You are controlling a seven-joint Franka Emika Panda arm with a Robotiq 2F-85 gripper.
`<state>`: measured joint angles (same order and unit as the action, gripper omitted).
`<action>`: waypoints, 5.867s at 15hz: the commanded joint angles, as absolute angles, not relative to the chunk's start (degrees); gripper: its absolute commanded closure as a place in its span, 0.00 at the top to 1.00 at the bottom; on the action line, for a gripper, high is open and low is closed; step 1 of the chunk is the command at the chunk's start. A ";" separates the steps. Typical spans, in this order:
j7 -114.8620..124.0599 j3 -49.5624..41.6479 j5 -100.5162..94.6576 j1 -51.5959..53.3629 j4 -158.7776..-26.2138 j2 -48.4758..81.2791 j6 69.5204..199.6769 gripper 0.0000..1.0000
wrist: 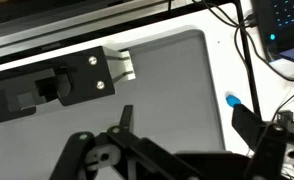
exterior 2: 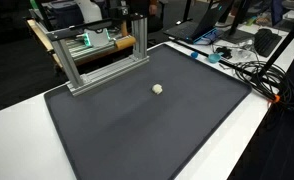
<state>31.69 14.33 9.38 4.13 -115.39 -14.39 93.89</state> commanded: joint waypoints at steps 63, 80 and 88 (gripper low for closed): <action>19.26 3.82 7.74 -2.00 -146.82 -37.78 114.48 1.00; 7.07 0.66 -0.13 -2.55 -151.81 -38.68 119.96 1.00; 9.40 3.40 -0.65 -2.32 -152.10 -39.60 116.76 1.00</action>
